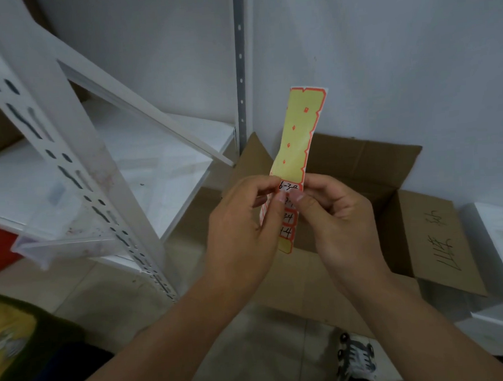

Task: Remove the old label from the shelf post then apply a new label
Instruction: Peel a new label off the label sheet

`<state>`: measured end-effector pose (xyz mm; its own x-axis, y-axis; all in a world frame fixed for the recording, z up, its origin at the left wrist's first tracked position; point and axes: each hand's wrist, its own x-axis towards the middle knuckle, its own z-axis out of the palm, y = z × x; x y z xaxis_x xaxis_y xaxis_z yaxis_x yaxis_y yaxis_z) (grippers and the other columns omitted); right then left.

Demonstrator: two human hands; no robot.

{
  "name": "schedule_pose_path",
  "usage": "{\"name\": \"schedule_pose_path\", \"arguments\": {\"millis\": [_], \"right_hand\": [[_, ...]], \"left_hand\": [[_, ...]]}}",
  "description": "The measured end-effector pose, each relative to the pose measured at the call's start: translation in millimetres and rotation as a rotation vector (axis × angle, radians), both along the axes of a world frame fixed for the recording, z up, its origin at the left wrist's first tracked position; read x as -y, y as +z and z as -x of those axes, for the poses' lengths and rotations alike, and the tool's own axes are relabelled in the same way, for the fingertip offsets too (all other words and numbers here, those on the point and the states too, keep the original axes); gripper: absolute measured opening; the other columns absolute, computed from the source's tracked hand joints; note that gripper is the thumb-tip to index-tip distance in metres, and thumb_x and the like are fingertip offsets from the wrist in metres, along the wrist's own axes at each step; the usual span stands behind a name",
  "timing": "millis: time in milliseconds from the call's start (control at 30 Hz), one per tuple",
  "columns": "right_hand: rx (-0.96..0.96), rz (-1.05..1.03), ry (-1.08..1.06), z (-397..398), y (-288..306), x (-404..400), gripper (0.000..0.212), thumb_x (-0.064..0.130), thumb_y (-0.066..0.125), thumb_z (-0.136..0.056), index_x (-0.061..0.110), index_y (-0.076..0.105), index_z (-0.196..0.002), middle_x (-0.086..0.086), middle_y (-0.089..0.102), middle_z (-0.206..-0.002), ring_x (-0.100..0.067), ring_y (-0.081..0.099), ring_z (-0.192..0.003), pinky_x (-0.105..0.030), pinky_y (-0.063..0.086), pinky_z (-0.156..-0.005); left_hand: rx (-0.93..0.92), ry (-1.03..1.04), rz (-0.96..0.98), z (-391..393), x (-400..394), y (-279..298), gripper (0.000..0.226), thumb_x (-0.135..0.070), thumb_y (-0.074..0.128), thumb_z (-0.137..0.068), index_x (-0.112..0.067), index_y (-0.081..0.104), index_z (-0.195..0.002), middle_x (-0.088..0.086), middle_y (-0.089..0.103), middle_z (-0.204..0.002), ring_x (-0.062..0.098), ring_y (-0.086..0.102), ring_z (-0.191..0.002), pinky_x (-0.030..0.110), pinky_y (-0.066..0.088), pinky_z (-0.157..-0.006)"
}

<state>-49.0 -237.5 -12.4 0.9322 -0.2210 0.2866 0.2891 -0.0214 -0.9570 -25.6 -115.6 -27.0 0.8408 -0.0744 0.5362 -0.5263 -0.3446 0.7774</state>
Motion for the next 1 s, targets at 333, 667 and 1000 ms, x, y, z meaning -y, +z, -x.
{"name": "schedule_pose_path", "arguments": {"millis": [333, 667, 1000], "right_hand": [[0.009, 0.003, 0.017, 0, -1, 0, 0.023, 0.0, 0.056, -0.091, 0.014, 0.069, -0.103, 0.007, 0.075, -0.093, -0.006, 0.07, -0.087, -0.016, 0.053, -0.068], [-0.224, -0.172, -0.045, -8, -6, 2, 0.014, 0.017, 0.056, -0.095, 0.022, 0.069, -0.092, 0.001, 0.074, -0.094, -0.017, 0.072, -0.087, -0.034, 0.059, -0.076], [-0.385, -0.344, -0.075, -16, -7, 14, 0.012, 0.012, 0.057, -0.094, 0.008, 0.068, -0.095, -0.014, 0.073, -0.097, -0.027, 0.071, -0.085, -0.041, 0.059, -0.076]], "left_hand": [[0.047, 0.01, -0.034, -1, 0, 1, 0.018, -0.025, 0.061, -0.093, -0.022, 0.065, -0.11, -0.011, 0.068, -0.103, 0.002, 0.064, -0.096, 0.019, 0.054, -0.083], [0.185, 0.005, -0.319, -4, 2, -15, 0.023, -0.026, 0.046, -0.096, -0.013, 0.063, -0.102, 0.001, 0.071, -0.094, 0.017, 0.066, -0.075, 0.04, 0.053, -0.057], [0.038, -0.107, -0.229, -3, 3, -13, 0.005, -0.025, 0.049, -0.096, -0.025, 0.051, -0.101, -0.009, 0.068, -0.109, 0.009, 0.068, -0.089, 0.042, 0.057, -0.065]]}}
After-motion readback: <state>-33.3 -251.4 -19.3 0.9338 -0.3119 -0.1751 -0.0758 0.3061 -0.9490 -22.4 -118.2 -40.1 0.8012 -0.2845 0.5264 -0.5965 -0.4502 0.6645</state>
